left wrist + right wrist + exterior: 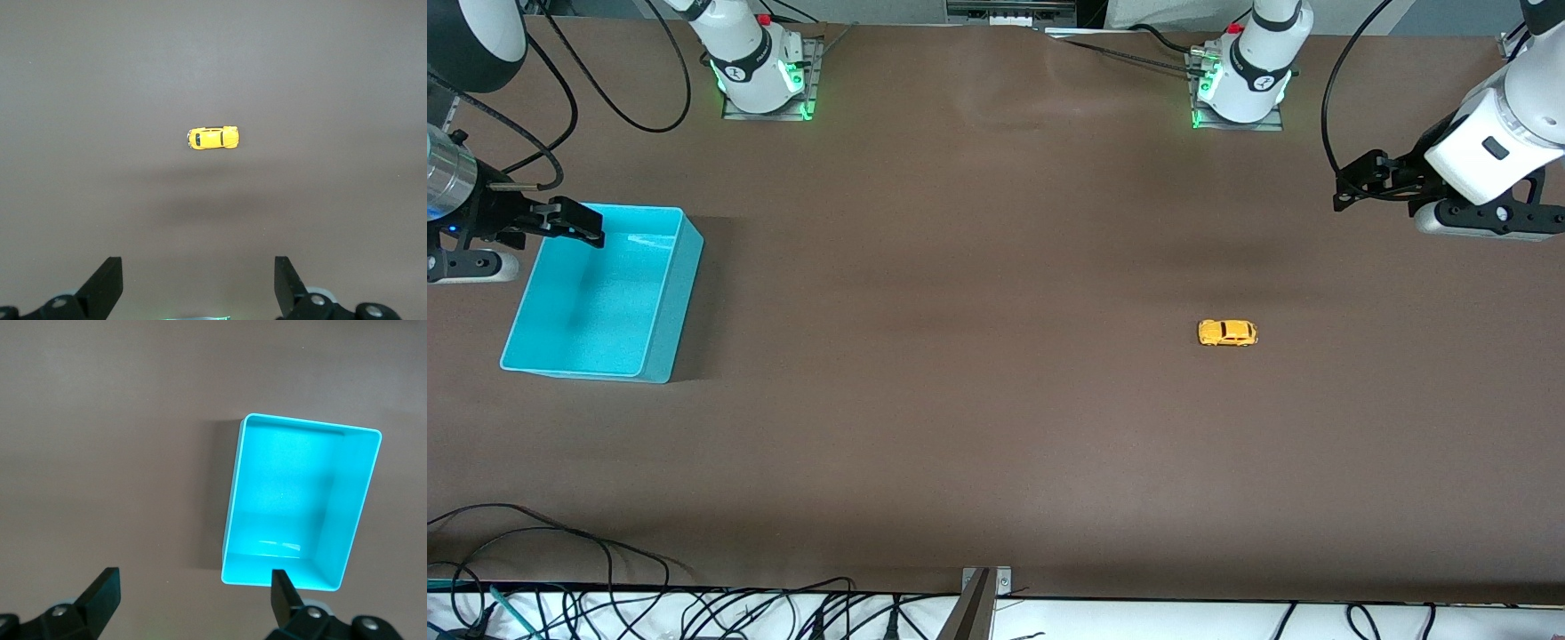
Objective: Wind up and store yellow beetle car
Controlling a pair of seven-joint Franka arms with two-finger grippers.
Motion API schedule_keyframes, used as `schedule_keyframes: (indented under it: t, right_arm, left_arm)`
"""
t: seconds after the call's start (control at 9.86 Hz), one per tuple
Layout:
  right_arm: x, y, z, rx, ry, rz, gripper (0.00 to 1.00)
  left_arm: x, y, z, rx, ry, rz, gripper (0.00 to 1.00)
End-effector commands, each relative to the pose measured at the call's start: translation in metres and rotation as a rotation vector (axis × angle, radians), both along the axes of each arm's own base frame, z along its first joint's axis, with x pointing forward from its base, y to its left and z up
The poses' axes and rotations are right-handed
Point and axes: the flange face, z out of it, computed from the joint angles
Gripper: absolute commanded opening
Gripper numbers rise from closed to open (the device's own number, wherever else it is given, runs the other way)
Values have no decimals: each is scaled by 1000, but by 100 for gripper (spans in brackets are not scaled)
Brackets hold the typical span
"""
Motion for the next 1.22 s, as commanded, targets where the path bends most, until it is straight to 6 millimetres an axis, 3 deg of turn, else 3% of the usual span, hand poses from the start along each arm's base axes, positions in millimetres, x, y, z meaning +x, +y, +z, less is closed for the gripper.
schedule_keyframes:
  t: [0.0, 0.3, 0.61, 0.91, 1.12]
  right_arm:
    - [-2, 0, 2, -16, 2, -14, 100]
    - [-2, 0, 2, -17, 2, -14, 100]
    - [-2, 0, 2, -16, 2, -14, 100]
    - [-2, 0, 2, -16, 2, -15, 100]
    - [-2, 0, 2, -16, 2, -15, 100]
  left_arm:
    - [2, -1, 6, 10, 6, -5, 100]
    - [3, -3, -3, -4, 40, -16, 100]
    - [2, -8, -25, -47, 105, -265, 100]
    - [24, -3, -68, -90, 101, -524, 100]
    - [35, -4, -117, -104, 20, -704, 100]
